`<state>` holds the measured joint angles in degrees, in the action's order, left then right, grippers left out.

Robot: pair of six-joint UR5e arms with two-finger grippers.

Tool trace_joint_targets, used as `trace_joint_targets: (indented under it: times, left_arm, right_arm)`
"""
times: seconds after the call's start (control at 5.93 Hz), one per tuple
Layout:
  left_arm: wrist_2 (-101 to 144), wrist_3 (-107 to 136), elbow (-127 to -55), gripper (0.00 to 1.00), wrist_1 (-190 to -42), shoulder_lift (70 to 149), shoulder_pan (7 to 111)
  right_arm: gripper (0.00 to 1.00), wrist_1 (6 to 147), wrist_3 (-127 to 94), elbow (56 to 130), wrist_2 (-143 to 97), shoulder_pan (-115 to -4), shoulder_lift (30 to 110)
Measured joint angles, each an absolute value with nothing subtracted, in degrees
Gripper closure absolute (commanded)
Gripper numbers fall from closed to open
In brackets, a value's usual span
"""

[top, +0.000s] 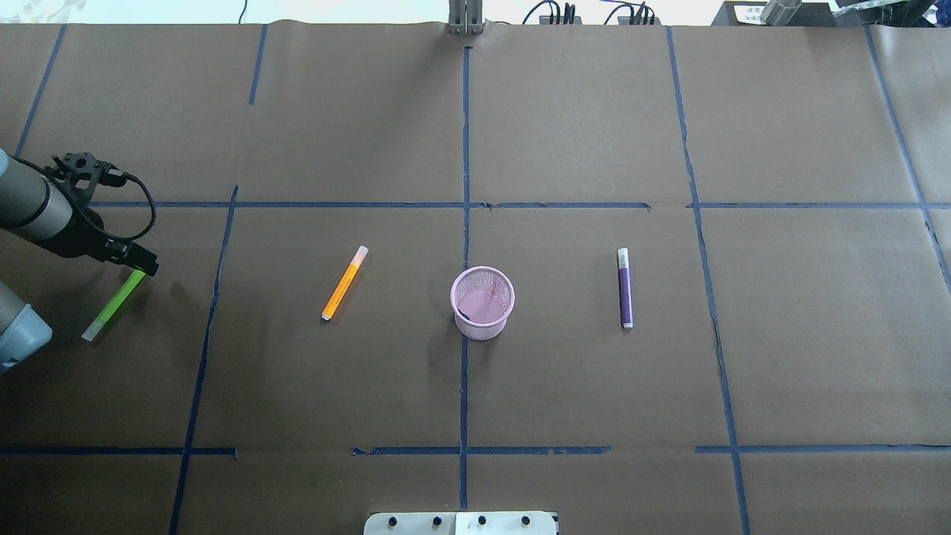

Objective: Collect pens into pen holder
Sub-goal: 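Lower the left gripper onto the green highlighter and grasp it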

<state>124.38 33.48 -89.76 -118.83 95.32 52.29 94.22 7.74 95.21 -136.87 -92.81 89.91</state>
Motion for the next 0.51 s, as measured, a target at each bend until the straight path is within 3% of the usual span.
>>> trace_joint_targets:
  times: [0.51]
  left_arm:
    - [124.3, 33.5, -90.9, 0.11, -118.7, 94.0, 51.3]
  right_arm:
    - [0.0, 94.2, 7.7, 94.6, -136.9, -92.8, 89.9]
